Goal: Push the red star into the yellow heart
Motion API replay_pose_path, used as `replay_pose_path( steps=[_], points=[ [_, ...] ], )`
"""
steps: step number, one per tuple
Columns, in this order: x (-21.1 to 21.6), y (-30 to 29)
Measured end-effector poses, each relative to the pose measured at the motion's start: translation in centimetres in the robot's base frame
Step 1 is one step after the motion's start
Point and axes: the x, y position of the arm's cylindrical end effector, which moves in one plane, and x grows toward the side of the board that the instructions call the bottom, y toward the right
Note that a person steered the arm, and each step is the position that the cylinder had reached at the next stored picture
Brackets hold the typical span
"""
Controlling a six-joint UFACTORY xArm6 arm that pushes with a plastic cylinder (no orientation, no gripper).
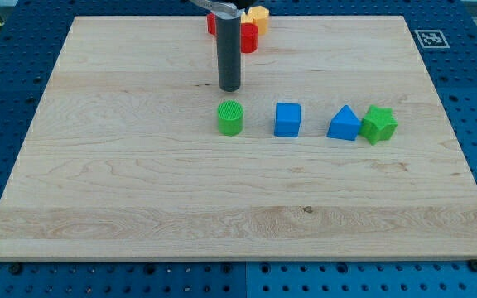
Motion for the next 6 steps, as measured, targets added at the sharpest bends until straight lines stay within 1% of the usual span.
replay_pose_path(
  steps=[1, 2, 3, 4, 5, 6],
  points=[
    [-1.1, -2.5],
    [-5.0, -7.7],
    [-11.7, -11.0],
    [-17.2, -10.6],
    [-17.2, -10.6],
    [-17.2, -9.0]
  ],
)
